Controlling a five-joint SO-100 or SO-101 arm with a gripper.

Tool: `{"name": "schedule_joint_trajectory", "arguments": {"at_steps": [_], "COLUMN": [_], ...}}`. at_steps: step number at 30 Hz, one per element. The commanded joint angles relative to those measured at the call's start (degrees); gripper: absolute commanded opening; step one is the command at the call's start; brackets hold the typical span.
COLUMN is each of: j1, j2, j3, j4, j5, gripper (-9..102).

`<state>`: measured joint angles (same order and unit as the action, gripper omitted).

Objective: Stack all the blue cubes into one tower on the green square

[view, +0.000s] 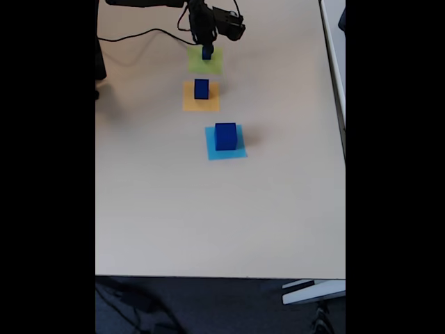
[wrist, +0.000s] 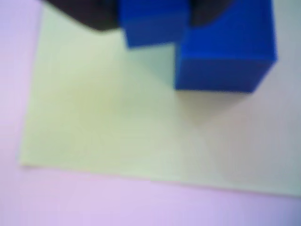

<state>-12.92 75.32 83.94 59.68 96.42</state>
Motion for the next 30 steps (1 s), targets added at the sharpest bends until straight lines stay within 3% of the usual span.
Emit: {"name": "schedule_joint_trajectory", "arguments": {"at_steps": [1, 11, 30], "j1": [2.29, 12.04, 31.64], "j2": [5.01, 6.50, 7.91], "j3": [-6.42, -18.72, -14.50], "j4": [1.49, 4.22, 3.69], "j5": [-3.43, -19.16, -37.27], "gripper": [0, 0, 0]}}
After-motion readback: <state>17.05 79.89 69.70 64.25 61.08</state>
